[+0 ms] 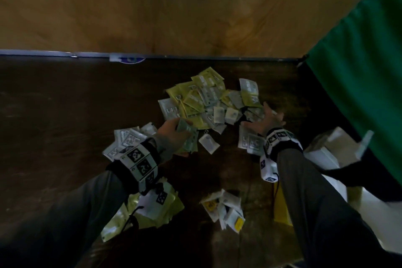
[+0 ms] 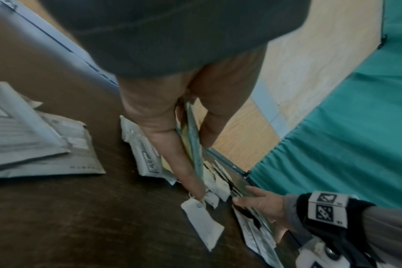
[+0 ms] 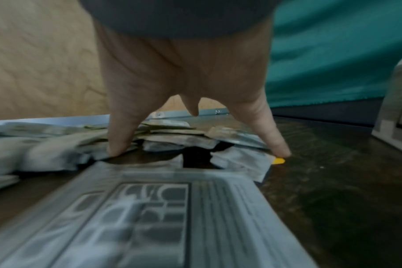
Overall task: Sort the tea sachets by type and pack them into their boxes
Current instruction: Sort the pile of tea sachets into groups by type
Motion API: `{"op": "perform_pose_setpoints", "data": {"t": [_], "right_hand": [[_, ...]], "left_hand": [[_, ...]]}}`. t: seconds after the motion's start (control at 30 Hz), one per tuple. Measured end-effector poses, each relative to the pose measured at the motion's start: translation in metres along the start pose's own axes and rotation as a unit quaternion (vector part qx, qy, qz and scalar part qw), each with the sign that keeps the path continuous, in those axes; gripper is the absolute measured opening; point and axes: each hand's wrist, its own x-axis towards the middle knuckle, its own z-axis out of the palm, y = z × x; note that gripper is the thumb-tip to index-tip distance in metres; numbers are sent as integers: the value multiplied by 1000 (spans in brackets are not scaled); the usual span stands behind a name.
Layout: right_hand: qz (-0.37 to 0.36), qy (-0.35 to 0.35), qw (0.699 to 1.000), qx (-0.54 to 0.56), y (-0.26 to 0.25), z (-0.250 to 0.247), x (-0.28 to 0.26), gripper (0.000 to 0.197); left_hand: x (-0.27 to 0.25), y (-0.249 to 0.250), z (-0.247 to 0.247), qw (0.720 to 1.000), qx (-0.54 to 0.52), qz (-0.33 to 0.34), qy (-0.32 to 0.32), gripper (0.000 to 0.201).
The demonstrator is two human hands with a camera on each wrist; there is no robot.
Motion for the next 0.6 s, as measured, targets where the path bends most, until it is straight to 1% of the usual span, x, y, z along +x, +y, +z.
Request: {"op": "perform_pose_setpoints", "data": {"t": [0.07,0.13,0.17,0.27,0.33,0.43,0.53,0.6], "right_hand": [[-12,-18,999,24,-9,0,4,106],[-32,-36,997,58,-15,3,15,94],[-36,-34,998,47,-16,5,21,88],[-34,6,999,-40,-23,12,27,71],[-52,39,993,-99,-20,21,27,57],[-83,55,985,-139,-15,23,18,49],[-87,63,987,-123,-14,8,15,38],[-73,69,992,-69,-13,1,3,37]], "left_hand": [[5,-5,-5,1000,14,2,7,29],[8,-9,-8,1000,18,-2,10,29],[10,-11,-8,1000,16,-4,7,29],[13,-13,-7,1000,19,-8,-8,31],[12,-15,-2,1000,17,-10,-14,32],[6,-16,5,1000,16,-8,-25,31],[1,-15,4,999,24,-2,-25,30],[-4,-15,2,1000,6,-3,-16,28]]}}
